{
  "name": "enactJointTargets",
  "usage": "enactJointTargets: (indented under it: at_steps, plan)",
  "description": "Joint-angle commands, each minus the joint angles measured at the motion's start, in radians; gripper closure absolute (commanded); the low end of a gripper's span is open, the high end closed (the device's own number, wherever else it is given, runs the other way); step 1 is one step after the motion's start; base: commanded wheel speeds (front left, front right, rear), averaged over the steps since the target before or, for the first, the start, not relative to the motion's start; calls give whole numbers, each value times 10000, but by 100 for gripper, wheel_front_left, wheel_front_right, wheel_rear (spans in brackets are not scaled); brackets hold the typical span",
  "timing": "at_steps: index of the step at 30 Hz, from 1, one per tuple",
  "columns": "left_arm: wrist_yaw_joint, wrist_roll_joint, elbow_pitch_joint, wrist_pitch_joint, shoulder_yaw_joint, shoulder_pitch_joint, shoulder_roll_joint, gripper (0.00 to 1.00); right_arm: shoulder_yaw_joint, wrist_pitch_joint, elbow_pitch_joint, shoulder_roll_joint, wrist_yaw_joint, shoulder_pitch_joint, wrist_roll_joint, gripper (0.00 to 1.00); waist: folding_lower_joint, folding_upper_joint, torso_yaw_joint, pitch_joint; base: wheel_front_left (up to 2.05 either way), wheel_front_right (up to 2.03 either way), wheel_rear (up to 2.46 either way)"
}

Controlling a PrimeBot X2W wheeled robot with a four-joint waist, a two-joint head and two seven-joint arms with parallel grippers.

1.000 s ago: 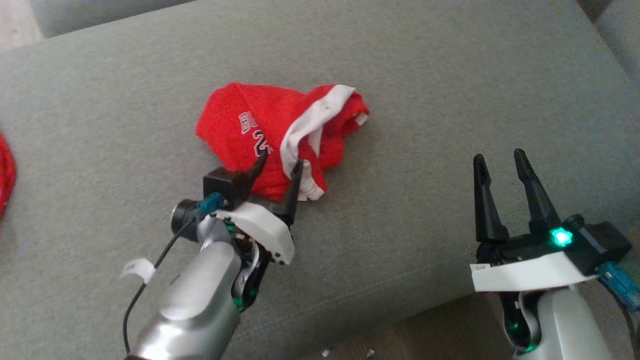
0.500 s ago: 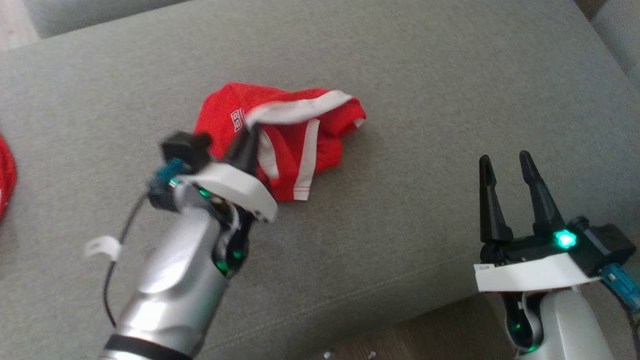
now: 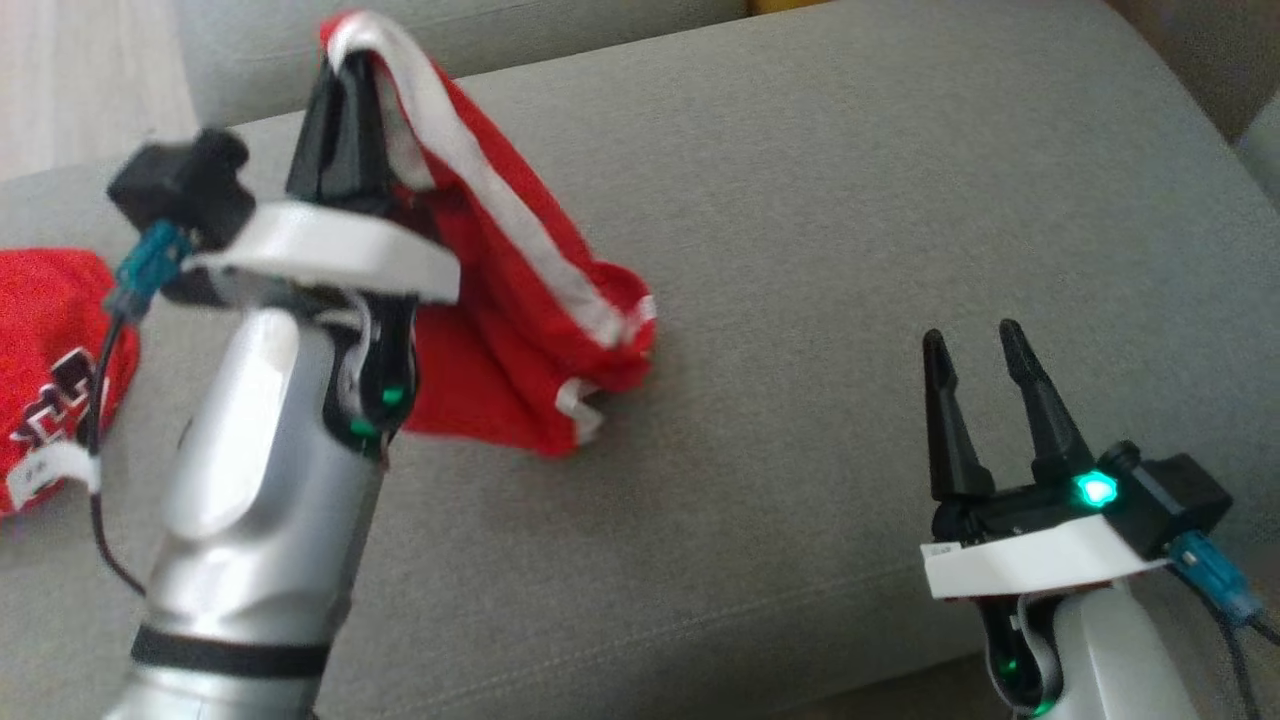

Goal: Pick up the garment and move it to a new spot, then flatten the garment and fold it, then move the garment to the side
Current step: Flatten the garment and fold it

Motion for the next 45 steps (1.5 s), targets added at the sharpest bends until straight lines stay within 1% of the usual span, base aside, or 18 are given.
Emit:
enactJointTargets:
  at_steps: [1, 4, 7, 11, 12, 13, 14, 16, 18, 20, 23, 26, 28, 32, 36, 40, 42, 45]
  plan:
    - [151, 157, -314, -1, 150, -718, 11, 100, 359, -143, -291, -26, 71, -260, 119, 0, 0, 0, -282, 24, 0, 0, 0]
    - [457, 109, -133, 4, -265, -857, -221, 100, 563, -160, -302, -26, 71, -309, 190, 0, 0, 0, -693, 173, 0, 0, 0]
    - [608, -71, 92, -5, -614, -892, -307, 100, 659, -174, -307, -26, 71, -352, 236, 0, 0, 0, -962, 271, 0, 0, 0]
    - [642, -1154, 443, -16, -2116, -846, -347, 100, 849, -204, -323, -26, 71, -459, 329, 0, 0, 0, -1492, 537, 0, 0, 0]
    - [604, -1458, 553, 1, -2643, -829, -348, 73, 893, -212, -319, -26, 71, -483, 357, 0, 0, 0, -1609, 592, 0, 0, 0]
    - [450, -1781, 649, 88, -3236, -811, -349, 12, 927, -220, -326, -26, 71, -497, 388, 0, 0, 0, -1707, 650, 0, 0, 0]
    - [317, -2181, 676, 96, -3712, -799, -350, 0, 951, -228, -336, -26, 71, -507, 420, 0, 0, 0, -1789, 710, 0, 0, 0]
    - [135, -2530, 827, 91, -4637, -888, -351, 0, 981, -243, -344, -26, 71, -526, 479, 0, 0, 0, -1898, 814, 0, 0, 0]
    - [28, -2802, 990, 69, -5236, -942, -351, 0, 972, -257, -336, -26, 71, -522, 510, 0, 0, 0, -1924, 868, 0, 0, 0]
    - [30, -2961, 1198, 41, -5581, -999, -352, 0, 897, -267, -330, -26, 71, -500, 521, 0, 0, 0, -1855, 893, 0, 0, 0]
    - [67, -3030, 1597, -6, -5656, -1071, -352, 0, 725, -277, -306, -26, 71, -463, 518, 0, 0, 0, -1606, 845, 0, 0, 0]
    - [97, -2882, 1857, -39, -5372, -1109, -330, 0, 552, -282, -297, -26, 71, -448, 468, 0, 0, 0, -1199, 698, 0, 0, 0]
    - [194, -2641, 1699, -47, -4928, -1076, -185, 0, 434, -284, -297, -26, 71, -462, 411, 0, 0, 0, -890, 598, 0, 0, 0]
    - [344, -1735, 992, -51, -4094, -536, 472, 0, 147, -286, -336, -26, 71, -440, 264, 0, 0, 0, -84, 279, 0, 0, 0]
    - [472, -876, 231, -53, -3530, 587, 1169, 0, -127, -287, -297, -26, 71, -245, -11, 0, 0, 0, 815, -111, 0, 0, 0]
    - [522, -218, -779, -53, -2992, 1991, 1596, 0, -380, -221, -283, -26, 71, 80, -270, 0, 0, 0, 1599, -443, 0, 0, 0]
    - [573, 75, -1273, -54, -2679, 2781, 1697, 0, -505, -157, -292, -26, 71, 274, -332, 0, 0, 0, 1895, -590, 0, 0, 0]
    - [632, 399, -2033, -54, -2072, 4025, 1491, 0, -731, -106, -332, -26, 71, 601, -342, 0, 0, 0, 2272, -799, 0, 0, 0]
